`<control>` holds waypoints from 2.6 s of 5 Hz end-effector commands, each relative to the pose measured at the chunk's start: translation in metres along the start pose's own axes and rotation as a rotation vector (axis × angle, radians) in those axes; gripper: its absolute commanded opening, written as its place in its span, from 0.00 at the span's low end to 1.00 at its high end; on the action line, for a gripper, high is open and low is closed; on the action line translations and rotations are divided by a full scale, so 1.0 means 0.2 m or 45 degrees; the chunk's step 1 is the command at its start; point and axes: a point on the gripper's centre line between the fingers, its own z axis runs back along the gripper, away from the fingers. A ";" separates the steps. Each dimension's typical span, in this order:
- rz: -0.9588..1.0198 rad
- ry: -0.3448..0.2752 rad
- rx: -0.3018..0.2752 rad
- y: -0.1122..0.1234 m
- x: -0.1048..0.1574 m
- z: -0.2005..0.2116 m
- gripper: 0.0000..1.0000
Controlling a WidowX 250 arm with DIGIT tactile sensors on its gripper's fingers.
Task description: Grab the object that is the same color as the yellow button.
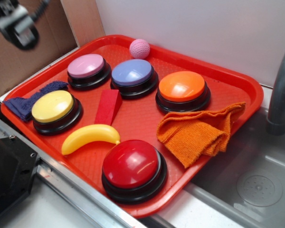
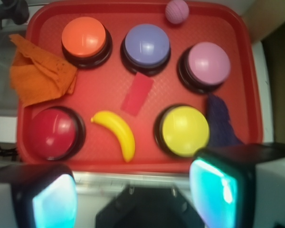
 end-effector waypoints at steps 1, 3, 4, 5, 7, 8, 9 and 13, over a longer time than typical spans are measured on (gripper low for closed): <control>-0.214 -0.021 -0.108 -0.04 0.04 -0.35 1.00; -0.420 -0.011 -0.050 -0.05 0.03 -0.61 1.00; -0.555 -0.037 0.034 -0.07 0.02 -0.68 1.00; -0.598 -0.035 0.018 -0.08 0.03 -0.75 1.00; -0.617 0.001 -0.014 -0.06 0.02 -0.83 1.00; -0.626 0.030 -0.003 -0.06 0.02 -0.86 1.00; -0.564 -0.003 -0.058 -0.05 0.02 -0.88 0.59; -0.164 0.149 -0.022 0.02 0.12 -0.45 0.00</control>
